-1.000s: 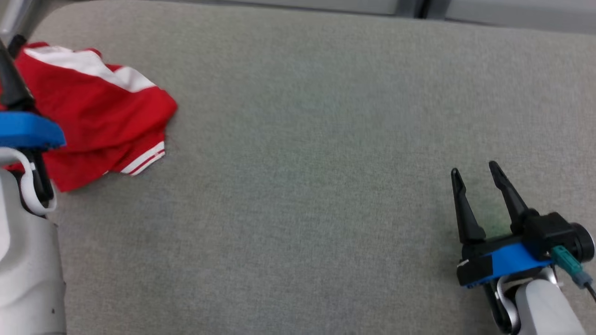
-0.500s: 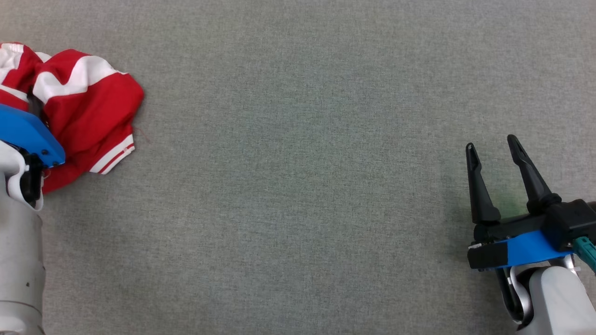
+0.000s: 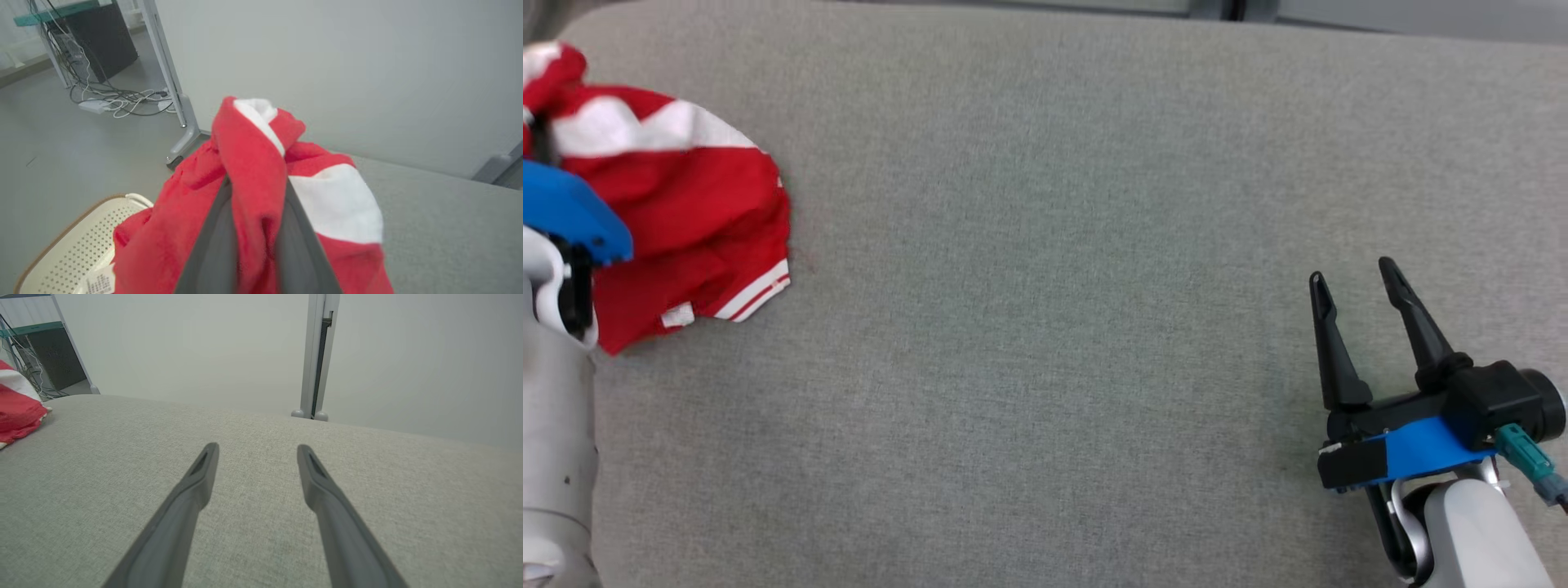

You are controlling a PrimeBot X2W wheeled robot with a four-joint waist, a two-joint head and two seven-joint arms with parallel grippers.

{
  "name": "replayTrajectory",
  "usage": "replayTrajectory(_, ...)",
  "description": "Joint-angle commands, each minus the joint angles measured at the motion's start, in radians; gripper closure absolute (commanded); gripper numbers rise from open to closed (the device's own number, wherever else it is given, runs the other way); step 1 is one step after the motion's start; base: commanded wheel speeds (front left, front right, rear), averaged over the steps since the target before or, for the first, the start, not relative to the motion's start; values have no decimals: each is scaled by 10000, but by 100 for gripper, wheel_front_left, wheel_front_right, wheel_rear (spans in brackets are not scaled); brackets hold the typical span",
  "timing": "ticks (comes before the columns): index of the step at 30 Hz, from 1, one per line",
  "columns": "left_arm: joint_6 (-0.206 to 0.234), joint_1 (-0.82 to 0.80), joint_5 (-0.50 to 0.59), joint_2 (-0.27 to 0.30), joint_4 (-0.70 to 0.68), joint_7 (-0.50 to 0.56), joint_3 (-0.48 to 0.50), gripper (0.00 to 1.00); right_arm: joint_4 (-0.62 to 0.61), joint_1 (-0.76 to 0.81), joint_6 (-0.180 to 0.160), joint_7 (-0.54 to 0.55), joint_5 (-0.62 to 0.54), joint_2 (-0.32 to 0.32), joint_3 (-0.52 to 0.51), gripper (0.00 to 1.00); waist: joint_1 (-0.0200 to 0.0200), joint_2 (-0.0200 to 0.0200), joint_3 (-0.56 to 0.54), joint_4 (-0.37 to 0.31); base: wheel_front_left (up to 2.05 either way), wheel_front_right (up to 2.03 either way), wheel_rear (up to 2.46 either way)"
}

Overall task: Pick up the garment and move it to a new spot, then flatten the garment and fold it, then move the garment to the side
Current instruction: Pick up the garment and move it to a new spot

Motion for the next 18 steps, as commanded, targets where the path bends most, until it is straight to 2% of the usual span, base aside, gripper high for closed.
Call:
replayTrajectory(1,-61,-289,109,7,-268,-462,-165,100,83,169,6,-35,76,67,13,0,1,0,-313,-183,0,0,0)
replayTrajectory(5,-72,-674,286,-66,-1120,-1428,-526,100,183,286,6,-35,192,211,42,0,1,0,-784,-452,0,0,0)
replayTrajectory(9,-73,-1107,384,-308,-2432,-1760,-987,100,301,414,6,-36,263,345,70,0,1,0,-1159,-853,0,0,0)
replayTrajectory(14,-82,-1546,6,-794,-4454,-1554,-1983,100,404,495,6,-36,453,437,101,0,1,0,-1471,-1621,0,0,0)
replayTrajectory(18,-58,-1647,-493,-905,-6077,-1040,-2786,100,380,515,6,-35,607,471,117,0,1,0,-1578,-2418,0,0,0)
